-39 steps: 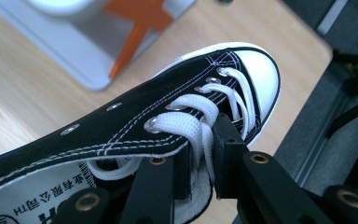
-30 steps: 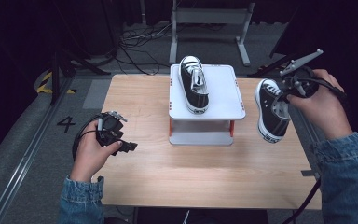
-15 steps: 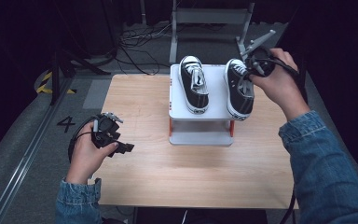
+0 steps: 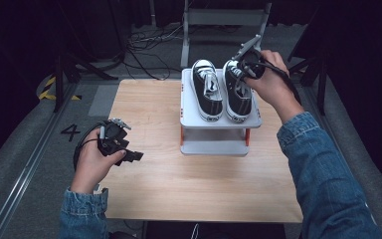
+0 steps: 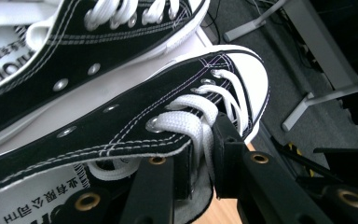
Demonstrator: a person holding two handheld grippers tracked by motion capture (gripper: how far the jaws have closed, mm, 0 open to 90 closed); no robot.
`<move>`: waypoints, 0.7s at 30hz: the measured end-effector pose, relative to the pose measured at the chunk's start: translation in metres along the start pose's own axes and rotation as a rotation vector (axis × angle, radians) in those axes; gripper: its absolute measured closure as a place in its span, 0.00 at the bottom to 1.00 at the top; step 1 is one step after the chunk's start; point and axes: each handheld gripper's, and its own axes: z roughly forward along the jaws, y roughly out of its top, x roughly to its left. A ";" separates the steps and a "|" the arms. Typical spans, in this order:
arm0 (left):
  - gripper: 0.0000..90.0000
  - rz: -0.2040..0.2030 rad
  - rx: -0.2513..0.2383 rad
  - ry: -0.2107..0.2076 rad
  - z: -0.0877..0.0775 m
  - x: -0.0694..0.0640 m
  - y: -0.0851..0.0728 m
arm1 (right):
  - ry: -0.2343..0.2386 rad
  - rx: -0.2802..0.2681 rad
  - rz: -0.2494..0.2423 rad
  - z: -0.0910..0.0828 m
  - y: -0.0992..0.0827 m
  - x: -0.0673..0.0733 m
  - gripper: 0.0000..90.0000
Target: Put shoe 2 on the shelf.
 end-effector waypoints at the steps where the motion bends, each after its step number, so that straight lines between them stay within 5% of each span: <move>1: 0.28 0.002 0.001 0.001 0.000 0.000 0.000 | -0.002 0.003 -0.005 0.002 0.002 0.000 0.89; 8: 0.28 -0.002 0.005 -0.004 0.001 0.001 -0.001 | 0.008 0.019 -0.048 0.016 0.013 0.009 0.88; 17: 0.28 0.004 0.010 -0.003 0.004 0.000 0.001 | 0.018 0.005 0.057 0.015 0.013 0.012 0.87; 21: 0.28 0.008 0.015 -0.005 0.004 0.000 0.001 | -0.017 0.031 0.039 0.016 0.014 0.015 0.84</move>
